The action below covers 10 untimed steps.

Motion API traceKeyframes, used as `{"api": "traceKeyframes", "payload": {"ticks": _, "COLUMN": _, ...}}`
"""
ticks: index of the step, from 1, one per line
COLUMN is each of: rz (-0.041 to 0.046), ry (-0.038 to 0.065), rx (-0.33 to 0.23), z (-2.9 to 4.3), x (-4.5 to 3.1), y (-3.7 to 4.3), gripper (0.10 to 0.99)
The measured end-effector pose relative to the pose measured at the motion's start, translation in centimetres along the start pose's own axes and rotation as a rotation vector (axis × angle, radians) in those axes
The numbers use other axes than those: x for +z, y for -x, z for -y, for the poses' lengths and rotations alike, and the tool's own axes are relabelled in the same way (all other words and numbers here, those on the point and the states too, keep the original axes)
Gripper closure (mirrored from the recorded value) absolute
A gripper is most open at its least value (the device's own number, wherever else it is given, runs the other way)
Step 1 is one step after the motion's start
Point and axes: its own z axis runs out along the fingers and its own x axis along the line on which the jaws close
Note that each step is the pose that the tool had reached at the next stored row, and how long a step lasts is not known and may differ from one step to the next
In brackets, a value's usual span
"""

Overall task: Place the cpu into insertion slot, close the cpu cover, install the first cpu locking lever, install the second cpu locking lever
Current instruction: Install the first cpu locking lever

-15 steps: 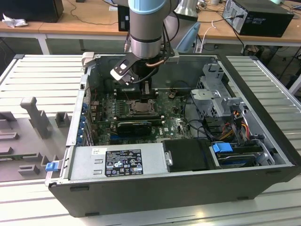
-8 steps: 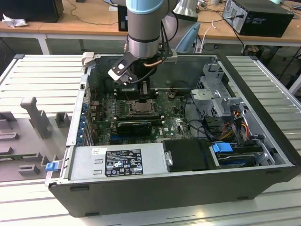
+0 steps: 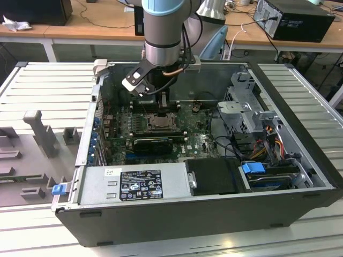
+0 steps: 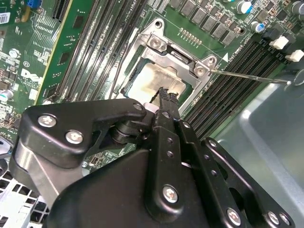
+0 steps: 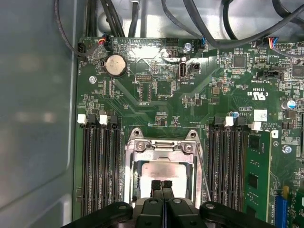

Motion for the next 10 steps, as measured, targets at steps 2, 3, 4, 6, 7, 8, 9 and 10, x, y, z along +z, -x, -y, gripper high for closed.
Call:
{"api": "traceKeyframes", "payload": {"ticks": 2, "rz": 0.0001, "ry": 0.0, "rx": 0.0, "z": 0.0, "x": -0.05, "y": 0.0, "gripper": 0.98}}
{"api": "traceKeyframes", "payload": {"ticks": 3, "rz": 0.0003, "ry": 0.0, "rx": 0.0, "z": 0.0, "x": -0.1, "y": 0.0, "gripper": 0.98}}
{"api": "traceKeyframes", "payload": {"ticks": 4, "rz": 0.0001, "ry": 0.0, "rx": 0.0, "z": 0.0, "x": -0.18, "y": 0.0, "gripper": 0.98}}
{"api": "traceKeyframes", "payload": {"ticks": 6, "rz": 0.0002, "ry": 0.0, "rx": 0.0, "z": 0.0, "x": -0.3, "y": -0.01, "gripper": 0.98}}
{"api": "traceKeyframes", "payload": {"ticks": 7, "rz": 0.0001, "ry": 0.0, "rx": 0.0, "z": -0.01, "x": -0.33, "y": -0.01, "gripper": 0.98}}
{"api": "traceKeyframes", "payload": {"ticks": 8, "rz": 0.0001, "ry": 0.0, "rx": 0.0, "z": -0.01, "x": -0.41, "y": -0.01, "gripper": 0.98}}
{"api": "traceKeyframes", "payload": {"ticks": 9, "rz": 0.0001, "ry": 0.0, "rx": 0.0, "z": -0.01, "x": -0.55, "y": -0.02, "gripper": 0.98}}
{"api": "traceKeyframes", "payload": {"ticks": 10, "rz": 0.0001, "ry": 0.0, "rx": 0.0, "z": -0.02, "x": -0.71, "y": -0.02, "gripper": 0.98}}
